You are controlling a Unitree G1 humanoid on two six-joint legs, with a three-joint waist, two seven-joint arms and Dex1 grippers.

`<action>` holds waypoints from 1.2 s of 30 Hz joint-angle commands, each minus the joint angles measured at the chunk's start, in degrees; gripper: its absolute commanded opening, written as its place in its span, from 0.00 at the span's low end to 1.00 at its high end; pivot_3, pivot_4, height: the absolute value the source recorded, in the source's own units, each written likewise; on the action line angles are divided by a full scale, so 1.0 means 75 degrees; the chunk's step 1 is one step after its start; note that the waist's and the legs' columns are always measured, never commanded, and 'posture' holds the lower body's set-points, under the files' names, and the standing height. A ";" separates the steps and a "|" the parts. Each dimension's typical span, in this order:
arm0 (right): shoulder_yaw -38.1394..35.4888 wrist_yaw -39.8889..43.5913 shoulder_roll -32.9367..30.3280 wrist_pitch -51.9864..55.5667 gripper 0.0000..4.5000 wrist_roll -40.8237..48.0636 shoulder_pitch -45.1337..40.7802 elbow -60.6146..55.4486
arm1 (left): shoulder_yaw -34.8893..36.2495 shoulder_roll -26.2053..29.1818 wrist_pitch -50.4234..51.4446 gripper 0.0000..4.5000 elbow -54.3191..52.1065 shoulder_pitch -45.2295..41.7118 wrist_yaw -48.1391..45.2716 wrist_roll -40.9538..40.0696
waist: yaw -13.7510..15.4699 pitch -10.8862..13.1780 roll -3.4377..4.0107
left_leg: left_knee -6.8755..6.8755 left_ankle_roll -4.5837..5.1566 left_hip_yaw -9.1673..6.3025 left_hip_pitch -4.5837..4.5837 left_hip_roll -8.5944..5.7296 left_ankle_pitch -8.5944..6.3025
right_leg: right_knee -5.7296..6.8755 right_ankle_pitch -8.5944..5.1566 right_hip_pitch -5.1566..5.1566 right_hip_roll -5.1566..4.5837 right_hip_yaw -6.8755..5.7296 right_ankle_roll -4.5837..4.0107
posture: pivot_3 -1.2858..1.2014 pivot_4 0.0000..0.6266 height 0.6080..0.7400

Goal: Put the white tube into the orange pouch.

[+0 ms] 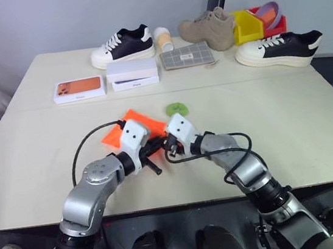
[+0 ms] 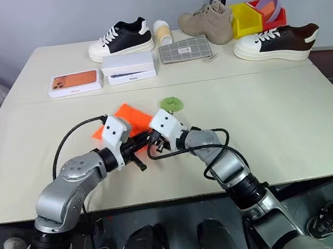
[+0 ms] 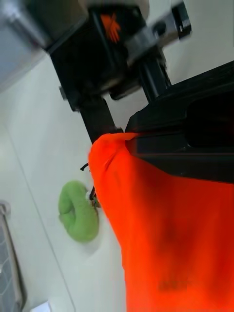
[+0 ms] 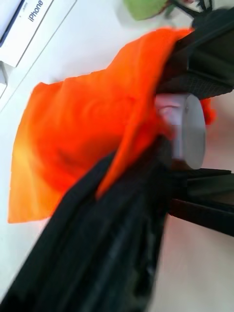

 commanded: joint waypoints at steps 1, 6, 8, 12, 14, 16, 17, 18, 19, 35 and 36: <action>-0.0077 0.0140 0.0214 0.0143 0.28 0.0165 -0.0294 -0.0115 | 0.0014 0.0065 -0.0010 0.00 -0.0323 0.0170 -0.0032 -0.0144 | -0.0002 0.0000 0.0000 | 0.0000 0.0000 0.0000 0.0000 0.0000 -0.0001 | 0.0000 0.0000 0.0000 0.0000 0.0000 0.0000 | 0.52 0.24 1.00; -0.0179 0.0487 0.0104 0.0490 0.81 0.0450 -0.0150 -0.0528 | 0.0206 0.0238 -0.0042 0.00 -0.0361 0.0388 -0.0028 -0.0189 | -0.0010 0.0000 0.0000 | -0.0003 0.0001 0.0000 0.0000 0.0000 -0.0002 | 0.0000 0.0000 -0.0002 -0.0001 0.0001 0.0000 | 0.52 0.24 1.00; -0.0220 0.0643 -0.0063 0.0622 0.99 0.0563 0.0007 -0.0859 | 0.0299 0.0306 -0.0075 0.00 -0.0332 0.0460 -0.0031 -0.0224 | 0.0000 0.0000 0.0001 | -0.0003 0.0002 -0.0001 0.0000 0.0001 -0.0003 | 0.0000 0.0000 -0.0003 -0.0001 0.0000 0.0000 | 0.52 0.24 1.00; -0.0562 0.1025 -0.0582 0.1019 0.99 0.1053 0.0544 -0.1823 | 0.0462 0.0445 -0.0166 0.00 -0.0245 0.0584 -0.0096 -0.0294 | 0.0009 0.0000 0.0001 | -0.0004 0.0001 0.0000 -0.0002 0.0000 -0.0020 | -0.0002 -0.0009 -0.0003 -0.0006 0.0002 -0.0016 | 0.52 0.24 1.00; -0.0763 0.1184 -0.0822 0.1243 0.99 0.1354 0.0759 -0.2211 | 0.0531 0.0497 -0.0199 0.00 -0.0213 0.0628 -0.0128 -0.0331 | 0.0010 0.0000 0.0000 | -0.0004 0.0010 -0.0001 -0.0002 0.0000 -0.0030 | -0.0003 -0.0011 -0.0003 -0.0008 0.0001 -0.0019 | 0.52 0.24 1.00; -0.1022 0.1398 -0.1100 0.1448 0.99 0.1723 0.1006 -0.2610 | 0.0628 0.0583 -0.0244 0.00 -0.0192 0.0702 -0.0211 -0.0383 | 0.0008 0.0000 0.0000 | -0.0004 0.0010 -0.0001 -0.0002 0.0000 -0.0033 | -0.0004 -0.0012 -0.0004 -0.0009 0.0001 -0.0023 | 0.52 0.24 1.00; -0.1185 0.1543 -0.1284 0.1510 0.99 0.1912 0.1159 -0.2807 | 0.0726 0.0671 -0.0239 0.00 -0.0193 0.0775 -0.0309 -0.0464 | 0.0007 0.0000 0.0000 | -0.0005 0.0010 -0.0001 -0.0001 0.0000 -0.0034 | -0.0004 -0.0012 -0.0004 -0.0010 0.0002 -0.0024 | 0.52 0.24 1.00; -0.1287 0.1626 -0.1408 0.1552 0.99 0.2039 0.1254 -0.2931 | 0.0793 0.0731 -0.0235 0.00 -0.0195 0.0824 -0.0378 -0.0523 | 0.0005 0.0000 0.0000 | -0.0006 0.0010 -0.0002 -0.0001 0.0000 -0.0034 | -0.0004 -0.0013 -0.0005 -0.0010 0.0002 -0.0025 | 0.52 0.24 1.00; -0.1390 0.1760 -0.1587 0.1525 0.99 0.2155 0.1366 -0.3043 | 0.0866 0.0879 -0.0216 0.00 -0.0203 0.0920 -0.0518 -0.0588 | -0.0006 0.0000 0.0000 | -0.0008 0.0010 -0.0002 -0.0001 0.0001 -0.0034 | -0.0005 -0.0013 -0.0006 -0.0010 0.0002 -0.0026 | 0.52 0.24 1.00; -0.1334 0.0859 -0.1356 -0.0342 1.00 0.1032 -0.0096 0.0064 | 0.1838 0.1818 -0.0310 0.20 -0.0115 0.1613 -0.1572 -0.1544 | -0.0026 0.0002 0.0002 | -0.0023 0.0008 0.0001 -0.0002 0.0000 -0.0036 | -0.0021 -0.0023 -0.0048 -0.0017 0.0006 -0.0052 | 0.52 0.24 1.00; -0.1313 0.0778 -0.1276 -0.0507 1.00 0.0906 -0.0252 0.0403 | 0.1863 0.1833 -0.0288 0.29 -0.0132 0.1621 -0.1619 -0.1621 | -0.0037 0.0002 0.0003 | -0.0024 0.0007 0.0002 -0.0003 0.0000 -0.0036 | -0.0021 -0.0024 -0.0050 -0.0017 0.0006 -0.0052 | 0.52 0.24 1.00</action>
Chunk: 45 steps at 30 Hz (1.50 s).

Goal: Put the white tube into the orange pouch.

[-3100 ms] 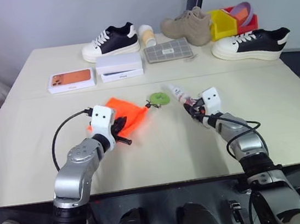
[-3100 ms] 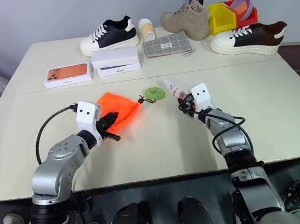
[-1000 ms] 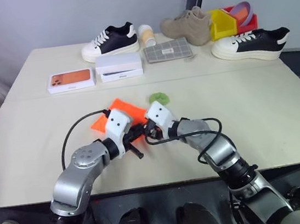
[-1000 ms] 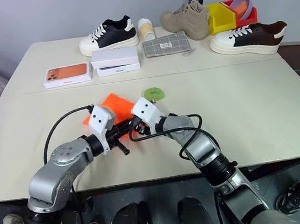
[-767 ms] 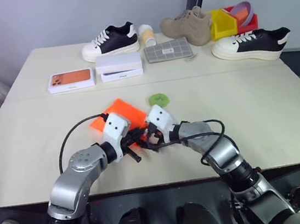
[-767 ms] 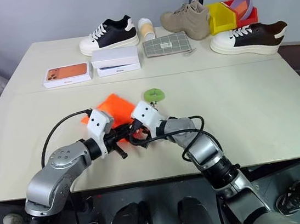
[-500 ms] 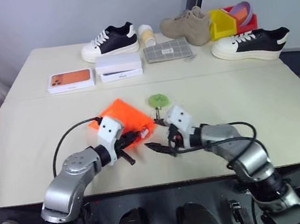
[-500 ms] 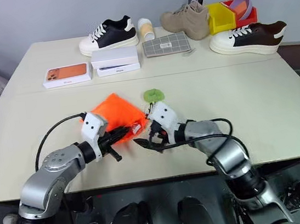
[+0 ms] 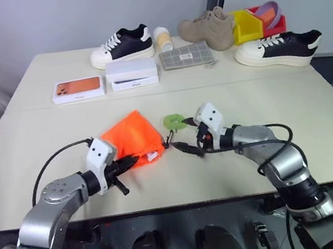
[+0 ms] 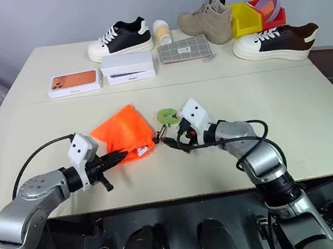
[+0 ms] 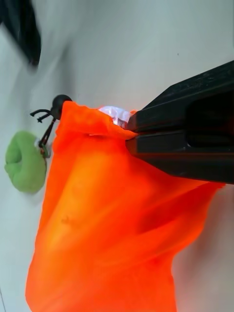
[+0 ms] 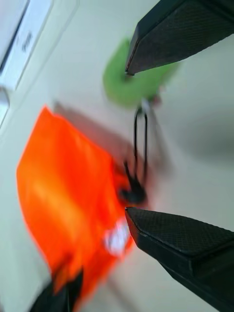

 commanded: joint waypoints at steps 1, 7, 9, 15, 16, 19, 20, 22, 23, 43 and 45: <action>0.0039 -0.0395 0.0232 -0.0760 1.00 -0.0517 -0.0583 0.1047 | 0.0293 0.0127 -0.0009 0.39 -0.0204 0.0031 -0.0225 -0.0412 | -0.0032 0.0000 0.0001 | -0.0001 -0.0001 0.0000 0.0000 0.0000 0.0001 | 0.0001 0.0000 0.0002 0.0000 0.0000 0.0000 | 0.52 0.24 1.00; -0.0215 -0.0847 0.0691 -0.0950 1.00 -0.0721 -0.1320 0.2558 | 0.0382 0.0214 -0.0235 0.84 -0.0124 0.0051 -0.0154 -0.0368 | -0.0117 0.0001 0.0002 | -0.0004 -0.0031 0.0007 -0.0008 -0.0001 0.0022 | 0.0002 0.0002 0.0021 0.0001 0.0000 0.0003 | 0.52 0.24 1.00; -0.0451 -0.1049 0.0968 -0.0827 1.00 -0.0564 -0.1594 0.3075 | 0.0496 0.0206 -0.0246 0.84 -0.0150 0.0087 -0.0197 -0.0492 | -0.0166 0.0001 0.0002 | -0.0004 -0.0030 0.0008 -0.0008 -0.0001 0.0023 | 0.0006 0.0003 0.0023 0.0002 0.0000 0.0005 | 0.52 0.24 1.00; -0.0740 -0.1208 0.1426 -0.0613 1.00 -0.0462 -0.2048 0.4244 | 0.0637 0.0217 -0.0279 0.84 -0.0184 0.0151 -0.0212 -0.0692 | -0.0178 0.0002 0.0003 | -0.0011 -0.0030 0.0012 -0.0006 0.0000 0.0038 | 0.0010 0.0015 0.0020 0.0010 -0.0001 0.0030 | 0.52 0.24 1.00; -0.0770 -0.1202 0.1462 -0.0600 1.00 -0.0457 -0.2081 0.4348 | 0.0638 0.0223 -0.0285 0.84 -0.0176 0.0152 -0.0207 -0.0693 | -0.0176 0.0002 0.0003 | -0.0011 -0.0030 0.0012 -0.0006 0.0000 0.0038 | 0.0010 0.0016 0.0020 0.0011 -0.0001 0.0030 | 0.52 0.24 1.00; -0.0683 -0.1081 0.1484 -0.0676 0.83 -0.0559 -0.2051 0.4512 | 0.0636 0.0231 -0.0343 0.86 -0.0108 0.0160 -0.0167 -0.0648 | -0.0168 0.0002 0.0004 | -0.0012 -0.0031 0.0014 -0.0007 -0.0001 0.0039 | 0.0010 0.0017 0.0020 0.0010 -0.0001 0.0032 | 0.52 0.24 1.00; -0.0647 -0.1022 0.1478 -0.0643 0.74 -0.0568 -0.1998 0.4465 | 0.0653 0.0225 -0.0348 0.86 -0.0112 0.0182 -0.0144 -0.0649 | -0.0168 0.0002 0.0004 | -0.0012 -0.0032 0.0015 -0.0006 -0.0001 0.0038 | 0.0010 0.0017 0.0021 0.0011 -0.0001 0.0032 | 0.52 0.24 1.00; -0.0587 -0.0934 0.1458 -0.0582 0.51 -0.0583 -0.1876 0.4307 | 0.0701 0.0219 -0.0380 0.86 -0.0092 0.0231 -0.0114 -0.0645 | -0.0170 0.0002 0.0004 | -0.0012 -0.0043 0.0015 -0.0006 -0.0001 0.0032 | 0.0010 0.0017 0.0021 0.0010 0.0000 0.0032 | 0.52 0.24 1.00; -0.0577 -0.0920 0.1444 -0.0559 0.40 -0.0593 -0.1828 0.4225 | 0.0730 0.0216 -0.0403 0.86 -0.0060 0.0248 -0.0098 -0.0641 | -0.0170 0.0002 0.0004 | -0.0012 -0.0044 0.0015 -0.0004 -0.0001 0.0032 | 0.0010 0.0017 0.0021 0.0010 0.0000 0.0032 | 0.52 0.24 1.00; -0.2619 -0.1228 0.0435 0.0934 0.00 0.1113 0.0507 -0.1077 | 0.0437 -0.0114 -0.0525 0.98 0.0851 -0.0850 -0.0411 -0.1026 | -0.0153 0.0003 0.0005 | -0.0068 -0.0044 0.0013 0.0009 -0.0005 0.0033 | 0.0008 0.0015 0.0010 0.0008 0.0002 0.0030 | 0.52 0.24 1.00; -0.2702 -0.1264 0.0390 0.1047 0.00 0.1270 0.0632 -0.1360 | 0.0204 -0.0119 -0.0567 0.99 0.1088 -0.1209 -0.0646 -0.0985 | -0.0154 0.0003 0.0005 | -0.0072 -0.0043 0.0013 0.0011 -0.0005 0.0036 | 0.0008 0.0015 0.0009 0.0013 0.0002 0.0030 | 0.52 0.24 1.00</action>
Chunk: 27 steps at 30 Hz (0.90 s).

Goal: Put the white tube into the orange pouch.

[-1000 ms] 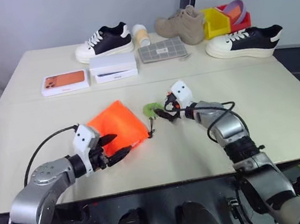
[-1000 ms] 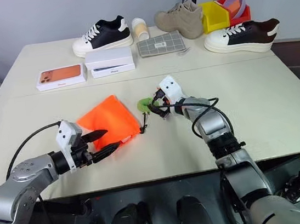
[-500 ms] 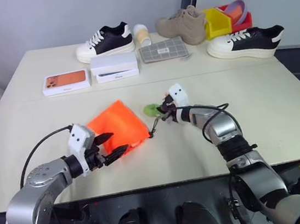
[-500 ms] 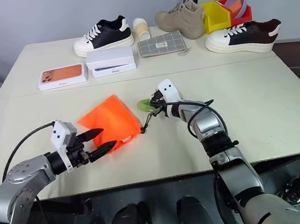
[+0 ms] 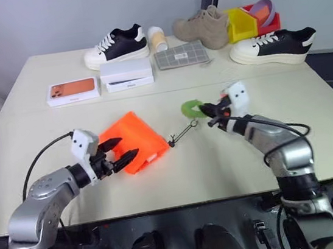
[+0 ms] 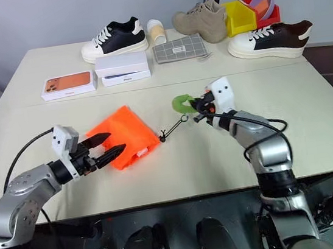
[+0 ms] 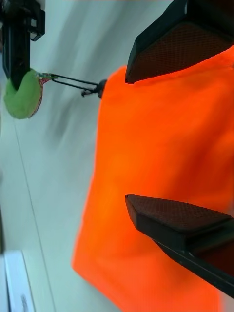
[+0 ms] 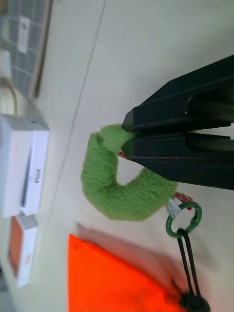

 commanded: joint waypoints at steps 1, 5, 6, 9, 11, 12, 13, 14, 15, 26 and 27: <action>-0.0274 -0.0055 -0.0107 0.0153 0.00 0.0415 0.0088 -0.0806 | -0.0435 -0.0059 -0.0178 0.99 0.0333 -0.0682 -0.0437 0.0010 | -0.0004 0.0000 0.0000 | 0.0000 0.0002 0.0000 0.0000 0.0000 0.0002 | 0.0000 0.0000 0.0000 0.0002 0.0000 0.0000 | 0.52 0.24 1.00; -0.0341 -0.0170 -0.0142 0.0242 0.00 0.0624 0.0196 -0.1100 | -0.1148 -0.0168 -0.0595 0.99 0.1055 -0.1527 -0.0957 0.0447 | -0.0005 0.0000 0.0000 | 0.0001 0.0014 0.0000 0.0001 -0.0002 0.0010 | 0.0001 0.0001 0.0000 0.0006 -0.0001 0.0002 | 0.52 0.24 1.00; -0.0347 -0.0203 -0.0138 0.0260 0.00 0.0667 0.0213 -0.1149 | -0.1370 -0.0205 -0.0778 0.99 0.1237 -0.1714 -0.1119 0.0606 | -0.0004 0.0000 0.0000 | 0.0000 0.0015 0.0000 0.0001 -0.0002 0.0011 | -0.0001 0.0002 0.0000 0.0007 0.0000 0.0004 | 0.52 0.24 1.00; -0.0314 -0.0275 -0.0144 0.0266 0.00 0.0746 0.0276 -0.1268 | -0.2029 -0.0443 -0.1261 0.99 0.1902 -0.2322 -0.1551 0.1075 | 0.0010 0.0000 0.0000 | -0.0003 0.0008 0.0000 0.0001 -0.0004 0.0019 | -0.0001 0.0001 0.0000 0.0009 -0.0001 0.0006 | 0.52 0.24 1.00; -0.0288 -0.0310 -0.0154 0.0249 0.00 0.0794 0.0300 -0.1322 | -0.2396 -0.0568 -0.1539 0.99 0.2361 -0.2668 -0.1845 0.1394 | 0.0026 0.0000 -0.0001 | -0.0002 -0.0007 -0.0001 0.0000 -0.0005 0.0029 | -0.0001 0.0002 0.0000 0.0011 -0.0002 0.0007 | 0.52 0.24 1.00; -0.0280 -0.0323 -0.0155 0.0241 0.00 0.0817 0.0307 -0.1345 | -0.2540 -0.0602 -0.1659 0.99 0.2556 -0.2799 -0.1980 0.1536 | 0.0027 0.0001 -0.0001 | -0.0001 -0.0006 0.0000 0.0000 -0.0006 0.0029 | -0.0001 0.0002 0.0000 0.0011 -0.0002 0.0008 | 0.52 0.24 1.00; -0.0268 -0.0345 -0.0152 0.0241 0.00 0.0839 0.0316 -0.1372 | -0.2646 -0.0630 -0.1731 0.99 0.2742 -0.2911 -0.2089 0.1645 | 0.0025 0.0000 -0.0002 | -0.0001 -0.0005 0.0000 0.0000 -0.0007 0.0029 | -0.0001 0.0002 0.0000 0.0011 -0.0001 0.0008 | 0.52 0.24 1.00; -0.0258 -0.0371 -0.0152 0.0244 0.00 0.0853 0.0329 -0.1402 | -0.2797 -0.0672 -0.1775 0.99 0.2996 -0.3070 -0.2246 0.1760 | 0.0020 0.0000 -0.0001 | -0.0001 -0.0004 0.0000 0.0000 -0.0007 0.0029 | -0.0001 0.0002 0.0000 0.0011 -0.0001 0.0008 | 0.52 0.24 1.00; -0.0251 -0.0397 -0.0155 0.0248 0.00 0.0865 0.0341 -0.1426 | -0.2902 -0.0708 -0.1807 0.99 0.3201 -0.3191 -0.2370 0.1847 | 0.0015 0.0000 -0.0001 | -0.0001 -0.0004 -0.0001 0.0000 -0.0007 0.0029 | 0.0000 0.0002 0.0000 0.0011 -0.0001 0.0008 | 0.52 0.24 1.00; -0.0182 -0.0584 -0.0112 0.0198 0.00 0.0933 0.0513 -0.1624 | -0.3172 -0.1040 -0.2039 0.99 0.4860 -0.4136 -0.3344 0.2388 | 0.0013 0.0001 -0.0002 | 0.0002 0.0003 -0.0003 -0.0001 -0.0006 0.0027 | 0.0002 0.0002 -0.0001 0.0015 -0.0002 0.0010 | 0.52 0.24 1.00; -0.0179 -0.0591 -0.0111 0.0191 0.00 0.0938 0.0516 -0.1626 | -0.3152 -0.1063 -0.2029 0.99 0.4937 -0.4172 -0.3391 0.2385 | 0.0013 0.0001 -0.0002 | 0.0003 0.0004 -0.0004 -0.0001 -0.0006 0.0027 | 0.0002 0.0002 0.0000 0.0014 -0.0002 0.0010 | 0.52 0.24 1.00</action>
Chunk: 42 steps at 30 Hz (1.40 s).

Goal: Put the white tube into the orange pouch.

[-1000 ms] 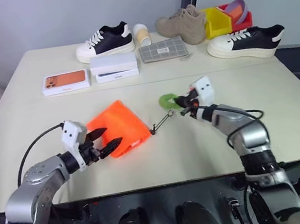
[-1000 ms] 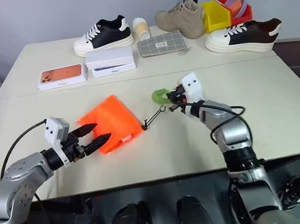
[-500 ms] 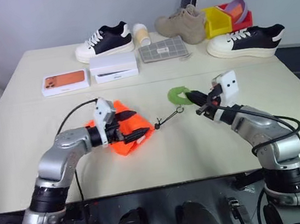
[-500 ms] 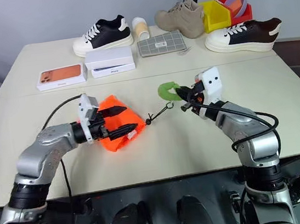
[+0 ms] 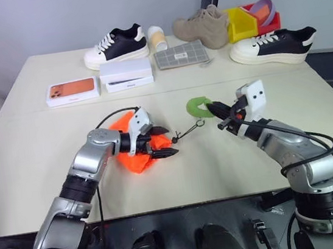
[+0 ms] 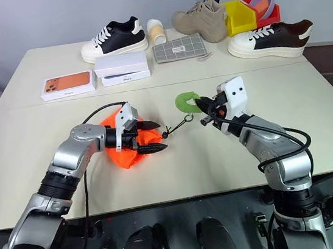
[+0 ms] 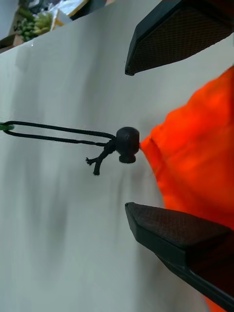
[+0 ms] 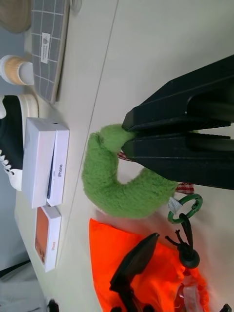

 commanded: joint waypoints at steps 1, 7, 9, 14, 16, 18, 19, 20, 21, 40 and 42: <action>-0.0038 -0.0052 0.0008 -0.0136 0.00 0.0167 -0.0031 -0.0346 | 0.0095 -0.0076 -0.0049 0.99 0.0167 -0.0192 -0.0242 0.0018 | 0.0000 0.0000 0.0000 | 0.0000 0.0000 0.0000 0.0000 0.0000 0.0000 | 0.0000 0.0000 0.0000 0.0000 0.0000 0.0000 | 0.52 0.24 1.00; 0.0004 -0.0064 -0.0025 -0.0167 0.00 0.0221 -0.0009 -0.0340 | 0.0213 -0.0240 0.0074 0.99 0.0322 -0.0224 -0.0419 -0.0056 | 0.0005 0.0000 0.0000 | 0.0007 -0.0001 -0.0002 0.0000 0.0000 0.0002 | 0.0002 0.0000 0.0004 0.0001 0.0000 0.0001 | 0.52 0.24 1.00; 0.0015 -0.0060 -0.0033 -0.0177 0.00 0.0228 -0.0015 -0.0329 | 0.0235 -0.0291 0.0069 0.94 0.0362 -0.0226 -0.0431 -0.0009 | 0.0001 0.0000 0.0000 | 0.0010 -0.0001 -0.0002 0.0000 0.0000 0.0002 | 0.0004 0.0000 0.0004 0.0001 0.0000 0.0001 | 0.52 0.24 1.00; 0.0037 -0.0057 -0.0047 -0.0207 0.00 0.0238 -0.0022 -0.0322 | 0.0251 -0.0358 0.0082 0.50 0.0434 -0.0225 -0.0432 0.0082 | 0.0006 0.0000 0.0000 | 0.0013 0.0000 -0.0004 0.0000 0.0000 0.0001 | 0.0007 0.0000 0.0006 0.0001 0.0000 0.0001 | 0.52 0.24 1.00; 0.0045 -0.0058 -0.0050 -0.0220 0.00 0.0240 -0.0036 -0.0319 | 0.0185 -0.0333 0.0049 0.28 0.0436 -0.0196 -0.0451 0.0171 | 0.0007 0.0000 0.0000 | 0.0016 0.0000 -0.0005 0.0000 0.0000 0.0001 | 0.0007 0.0000 0.0007 0.0001 0.0000 0.0001 | 0.52 0.24 1.00; 0.0053 -0.0053 -0.0049 -0.0231 0.00 0.0247 -0.0050 -0.0330 | 0.0111 -0.0308 -0.0015 0.16 0.0413 -0.0149 -0.0458 0.0278 | 0.0008 0.0000 0.0000 | 0.0018 0.0000 -0.0006 0.0000 0.0000 0.0001 | 0.0009 0.0000 0.0008 0.0001 -0.0001 0.0001 | 0.52 0.24 1.00; 0.0054 -0.0050 -0.0049 -0.0235 0.00 0.0249 -0.0054 -0.0331 | 0.0094 -0.0305 -0.0040 0.16 0.0409 -0.0138 -0.0460 0.0318 | 0.0007 0.0000 0.0000 | 0.0019 0.0000 -0.0006 0.0001 0.0000 0.0001 | 0.0009 0.0000 0.0008 0.0001 -0.0001 0.0001 | 0.52 0.24 1.00; 0.0056 -0.0050 -0.0049 -0.0237 0.00 0.0250 -0.0060 -0.0329 | 0.0088 -0.0312 -0.0058 0.16 0.0412 -0.0129 -0.0452 0.0355 | 0.0007 0.0000 0.0000 | 0.0020 0.0000 -0.0007 0.0001 0.0000 0.0001 | 0.0010 0.0001 0.0009 0.0001 -0.0001 0.0001 | 0.52 0.24 1.00; 0.0056 -0.0050 -0.0049 -0.0239 0.00 0.0251 -0.0063 -0.0326 | 0.0092 -0.0323 -0.0068 0.16 0.0419 -0.0126 -0.0449 0.0381 | 0.0007 0.0000 0.0000 | 0.0021 0.0000 -0.0007 0.0001 0.0000 0.0001 | 0.0011 0.0001 0.0009 0.0001 -0.0001 0.0001 | 0.52 0.24 1.00; 0.0133 -0.0028 -0.0063 -0.0257 0.00 0.0318 -0.0079 -0.0368 | 0.0134 -0.0711 -0.0284 0.99 0.0903 -0.0360 -0.0358 0.0634 | 0.0026 0.0000 0.0000 | 0.0037 0.0002 -0.0010 -0.0001 0.0003 0.0000 | 0.0018 0.0001 0.0013 0.0004 -0.0002 0.0002 | 0.52 0.24 1.00; 0.0143 -0.0038 -0.0064 -0.0260 0.00 0.0319 -0.0075 -0.0374 | 0.0095 -0.0775 -0.0319 0.99 0.1007 -0.0405 -0.0404 0.0662 | 0.0029 0.0000 0.0000 | 0.0040 0.0012 -0.0011 -0.0001 0.0003 -0.0006 | 0.0018 0.0001 0.0014 0.0004 -0.0002 0.0002 | 0.52 0.24 1.00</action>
